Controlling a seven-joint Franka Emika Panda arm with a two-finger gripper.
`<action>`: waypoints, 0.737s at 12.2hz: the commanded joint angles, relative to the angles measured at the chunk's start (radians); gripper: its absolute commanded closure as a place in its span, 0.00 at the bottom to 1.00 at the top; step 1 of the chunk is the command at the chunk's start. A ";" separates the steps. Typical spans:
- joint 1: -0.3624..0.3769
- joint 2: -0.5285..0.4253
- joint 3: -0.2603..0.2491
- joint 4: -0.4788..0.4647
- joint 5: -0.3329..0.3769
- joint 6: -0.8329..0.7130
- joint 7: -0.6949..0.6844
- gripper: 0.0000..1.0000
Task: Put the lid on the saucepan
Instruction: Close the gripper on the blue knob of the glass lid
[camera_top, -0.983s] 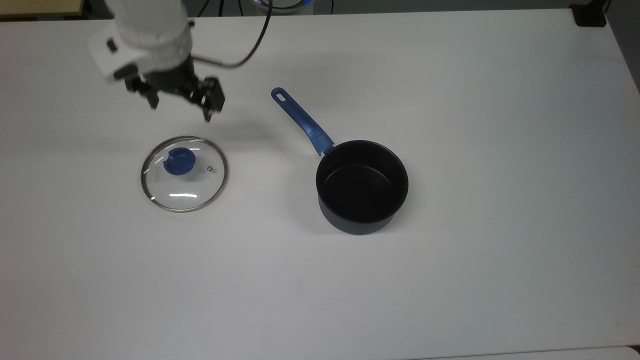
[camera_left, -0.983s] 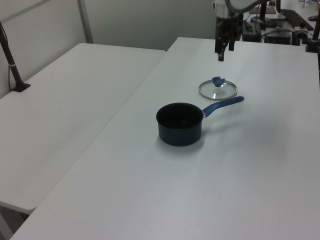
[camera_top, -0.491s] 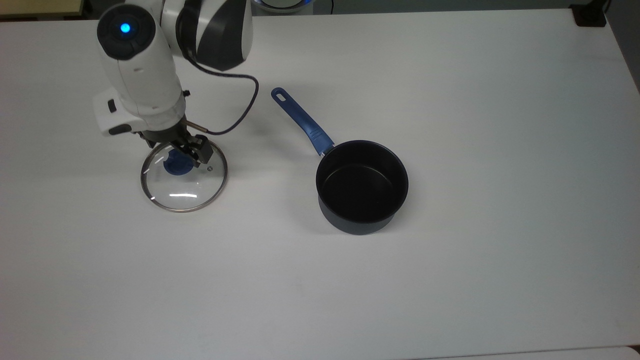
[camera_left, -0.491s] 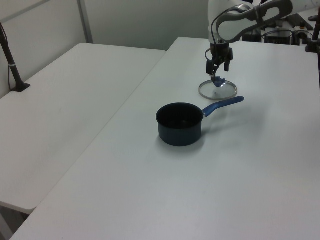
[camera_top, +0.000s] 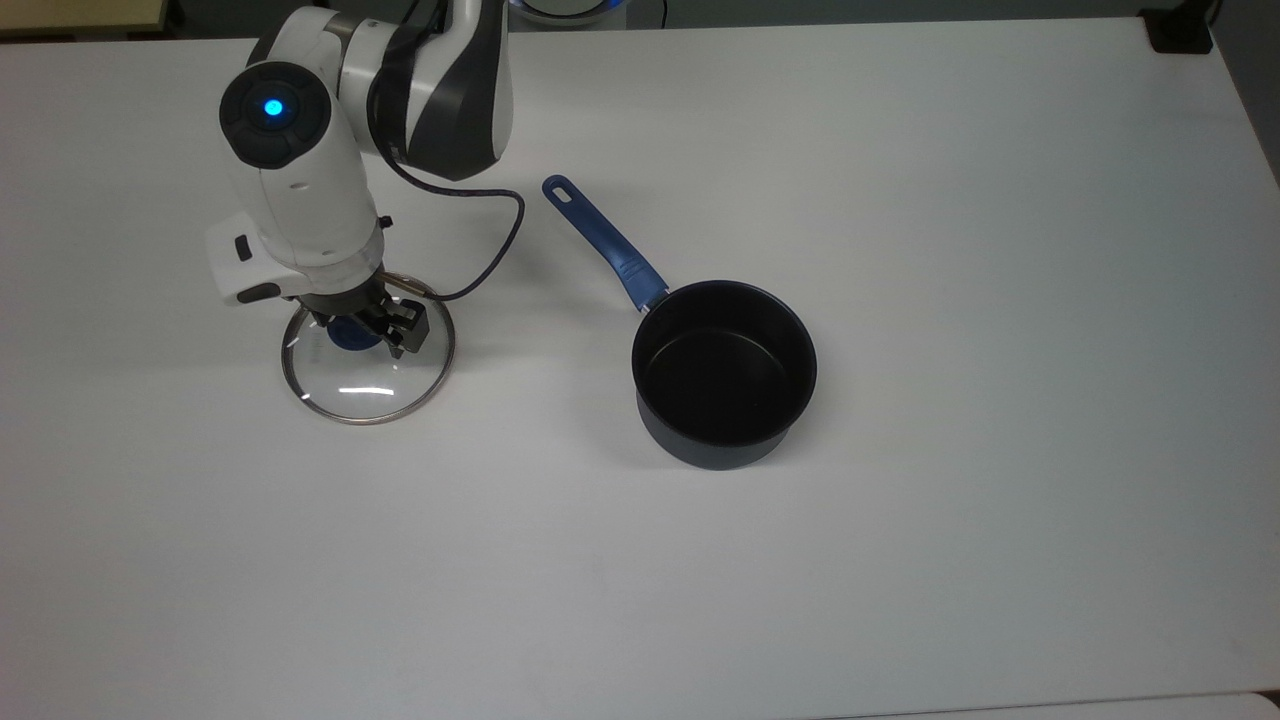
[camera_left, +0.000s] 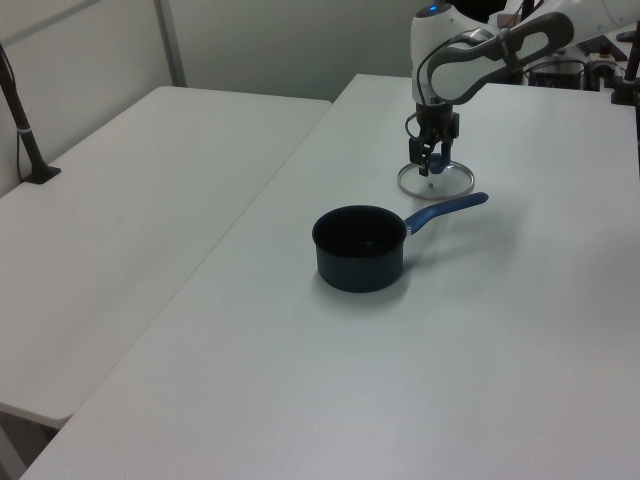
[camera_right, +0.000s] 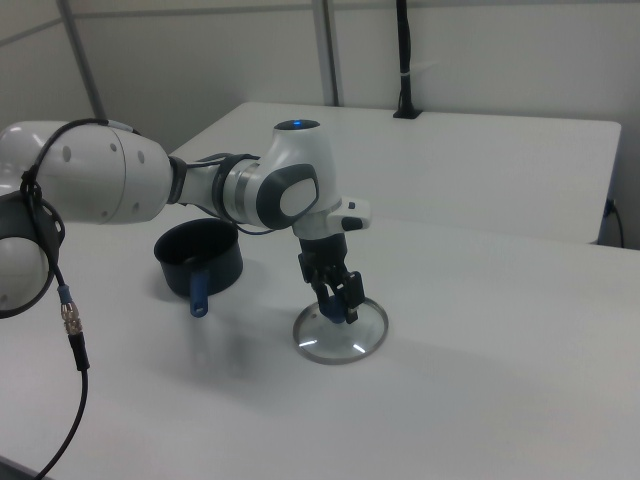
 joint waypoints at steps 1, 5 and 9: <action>0.010 0.002 0.000 0.006 0.021 0.011 -0.002 0.40; 0.010 -0.026 0.000 0.009 0.023 -0.001 -0.009 0.51; 0.017 -0.036 0.000 0.199 0.015 -0.286 -0.086 0.51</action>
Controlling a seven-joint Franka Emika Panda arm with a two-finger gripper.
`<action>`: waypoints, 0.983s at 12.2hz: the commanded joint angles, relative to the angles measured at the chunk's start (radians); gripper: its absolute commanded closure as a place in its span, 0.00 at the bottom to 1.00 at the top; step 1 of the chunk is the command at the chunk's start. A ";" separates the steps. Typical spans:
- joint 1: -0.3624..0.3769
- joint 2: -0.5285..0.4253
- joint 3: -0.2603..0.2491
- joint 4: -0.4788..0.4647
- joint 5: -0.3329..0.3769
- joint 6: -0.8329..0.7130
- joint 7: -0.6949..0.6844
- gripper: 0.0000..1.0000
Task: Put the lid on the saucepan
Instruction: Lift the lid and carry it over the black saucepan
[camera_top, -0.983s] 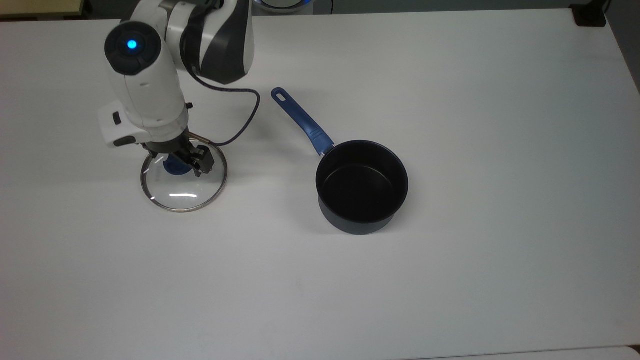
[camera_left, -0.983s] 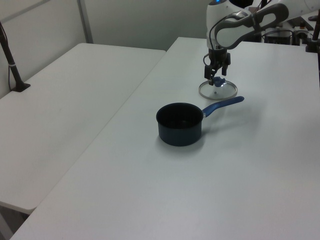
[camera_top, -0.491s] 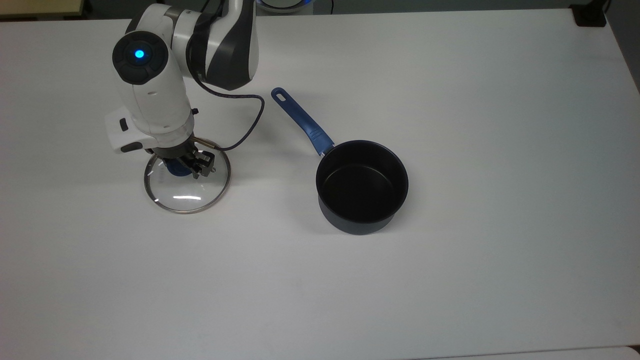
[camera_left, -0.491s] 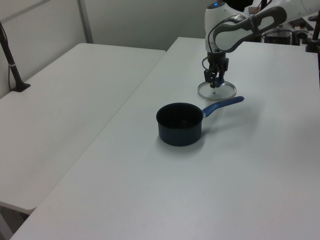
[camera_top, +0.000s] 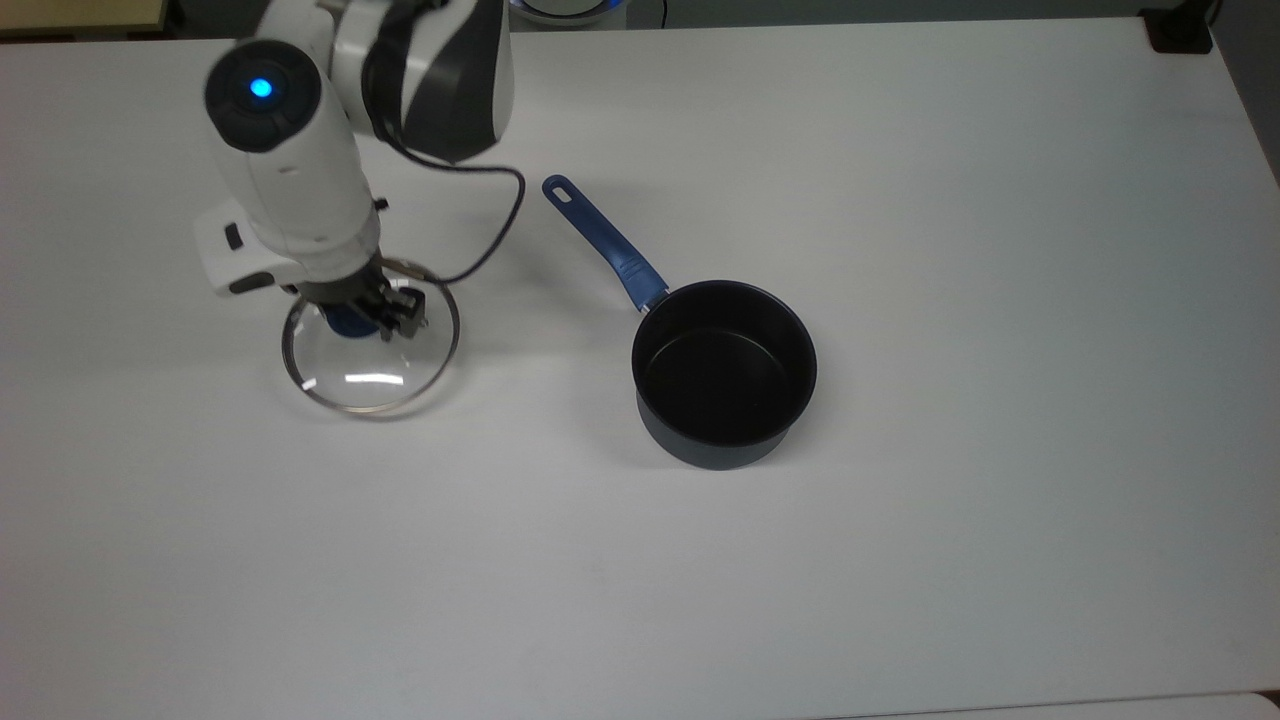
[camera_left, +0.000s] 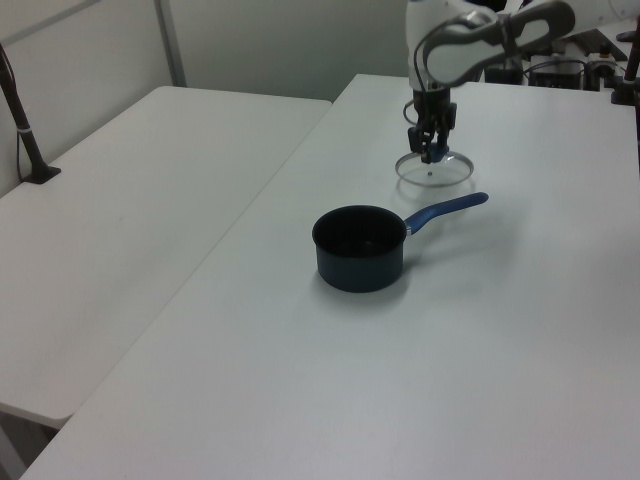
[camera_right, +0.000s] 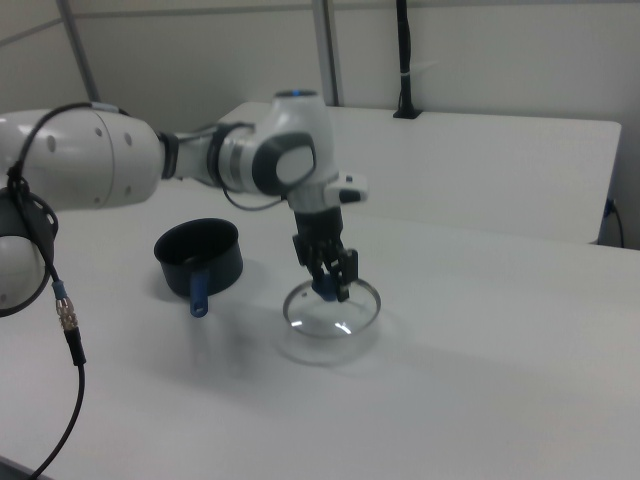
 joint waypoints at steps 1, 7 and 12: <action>0.033 -0.027 -0.001 0.122 0.012 -0.152 -0.038 0.51; 0.316 -0.018 -0.015 0.188 0.004 -0.138 0.098 0.50; 0.447 -0.002 -0.009 0.188 0.001 -0.103 0.132 0.48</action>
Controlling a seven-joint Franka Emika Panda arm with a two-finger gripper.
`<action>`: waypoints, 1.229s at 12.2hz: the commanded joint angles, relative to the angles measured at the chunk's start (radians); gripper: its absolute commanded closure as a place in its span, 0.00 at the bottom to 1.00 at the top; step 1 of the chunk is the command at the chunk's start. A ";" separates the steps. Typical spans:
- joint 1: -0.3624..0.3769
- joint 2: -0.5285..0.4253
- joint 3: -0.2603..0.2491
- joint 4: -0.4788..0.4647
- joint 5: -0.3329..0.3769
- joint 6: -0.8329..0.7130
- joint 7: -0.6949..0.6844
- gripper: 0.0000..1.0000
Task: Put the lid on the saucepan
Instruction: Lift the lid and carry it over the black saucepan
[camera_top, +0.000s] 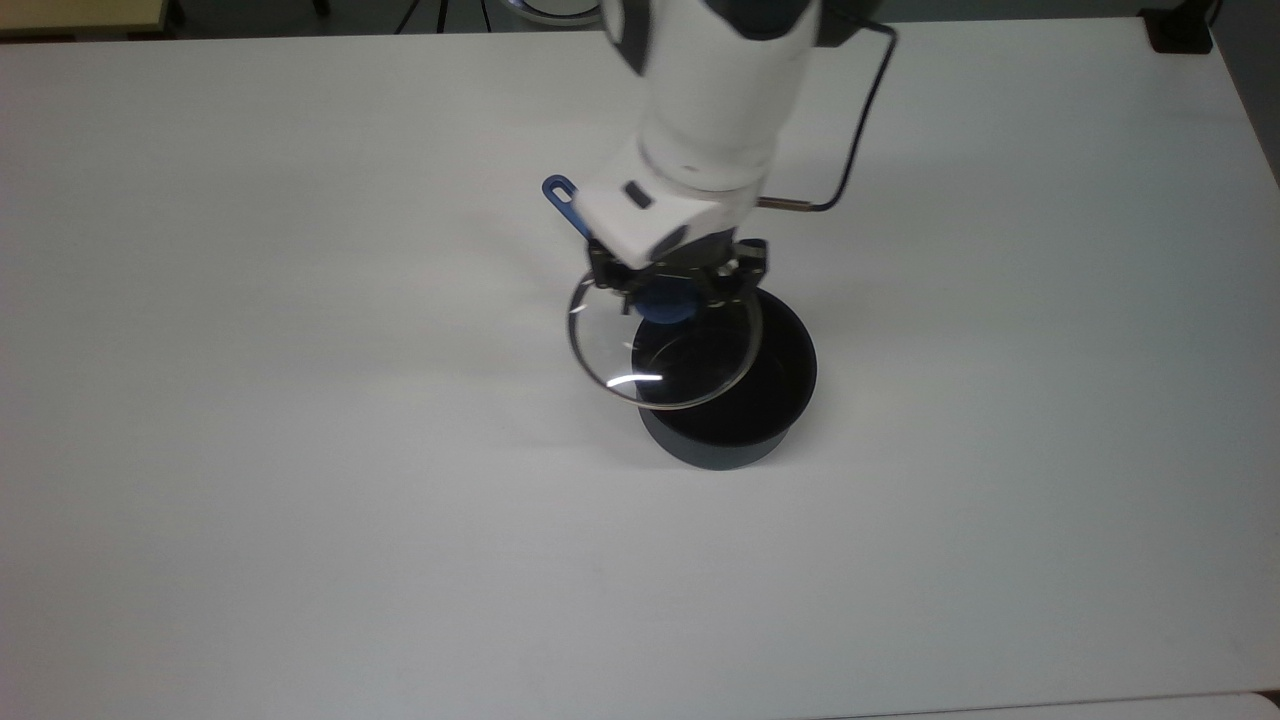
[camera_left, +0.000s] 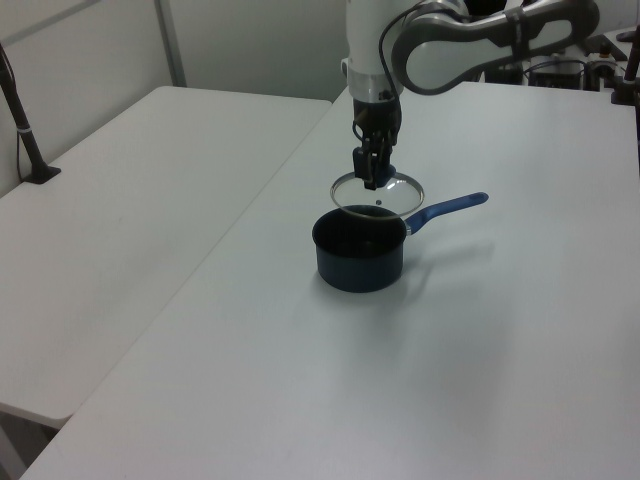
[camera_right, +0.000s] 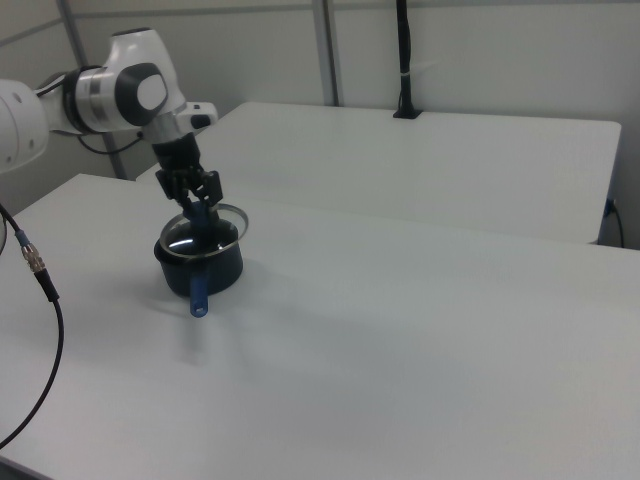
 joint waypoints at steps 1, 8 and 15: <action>0.047 0.017 -0.014 0.012 -0.008 0.016 0.008 0.48; 0.080 0.074 -0.014 0.014 -0.043 0.079 0.037 0.46; 0.096 0.119 -0.014 0.058 -0.045 0.092 0.077 0.46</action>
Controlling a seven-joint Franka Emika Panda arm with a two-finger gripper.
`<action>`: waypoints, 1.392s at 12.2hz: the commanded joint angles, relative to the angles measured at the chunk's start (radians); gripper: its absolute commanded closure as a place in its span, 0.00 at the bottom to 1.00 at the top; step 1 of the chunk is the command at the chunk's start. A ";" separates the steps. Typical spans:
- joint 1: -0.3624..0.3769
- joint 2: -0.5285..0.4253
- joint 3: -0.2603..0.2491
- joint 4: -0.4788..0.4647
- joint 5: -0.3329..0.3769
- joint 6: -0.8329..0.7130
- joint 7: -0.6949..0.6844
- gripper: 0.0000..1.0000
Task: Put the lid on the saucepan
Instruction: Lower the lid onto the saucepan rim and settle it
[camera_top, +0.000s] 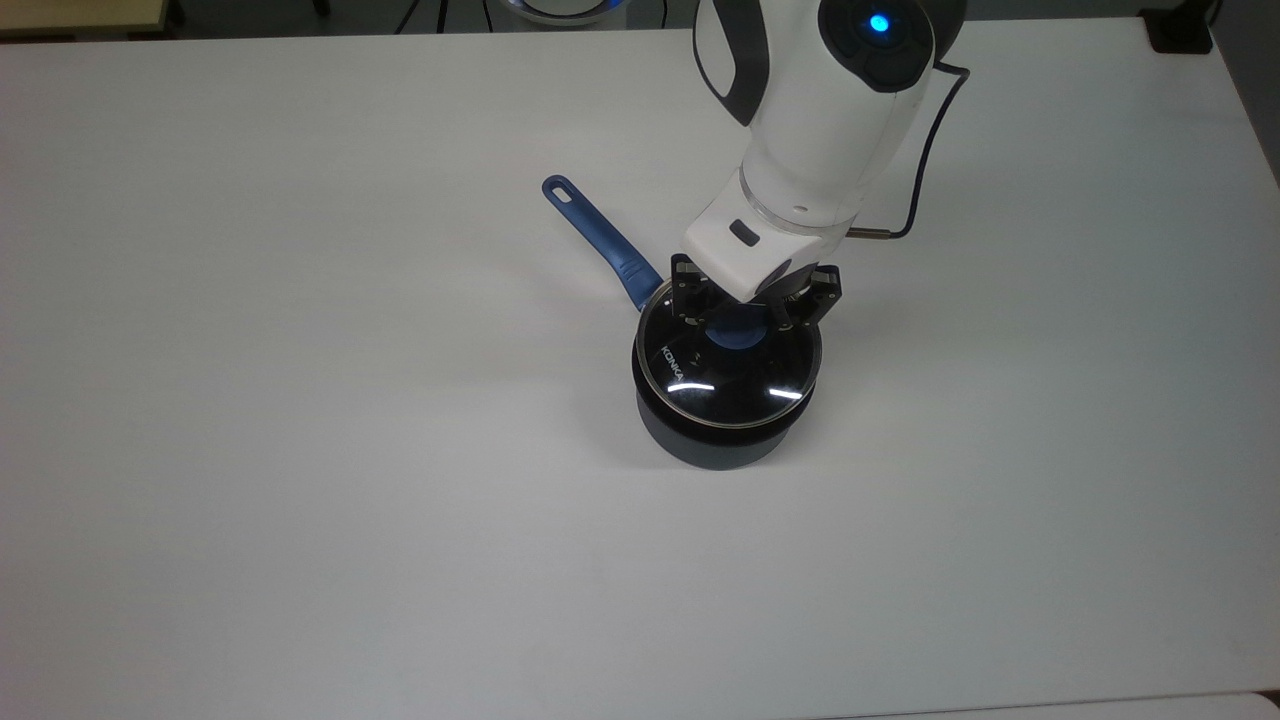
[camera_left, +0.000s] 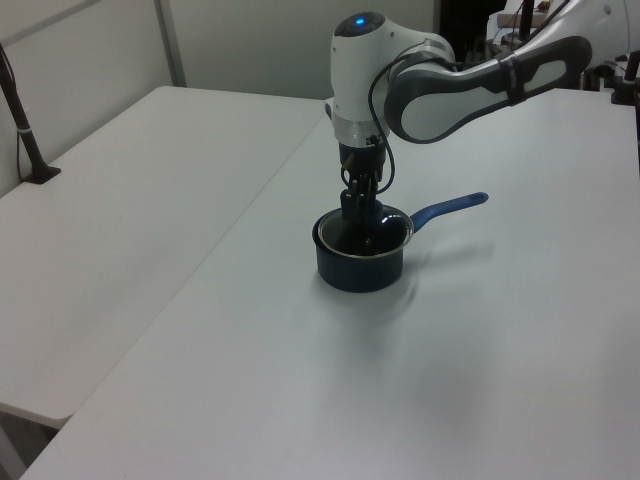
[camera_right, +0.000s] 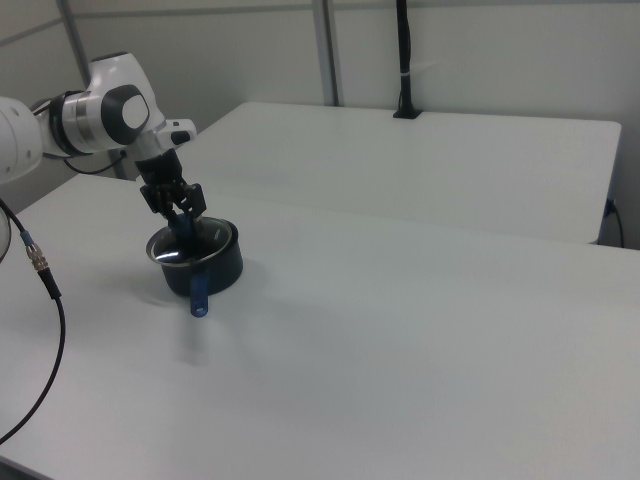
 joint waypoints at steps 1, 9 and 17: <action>0.014 0.047 -0.017 0.043 -0.016 0.055 0.039 0.46; 0.013 0.055 -0.025 0.057 -0.067 0.066 0.018 0.46; 0.011 0.050 -0.046 0.049 -0.099 0.054 -0.063 0.46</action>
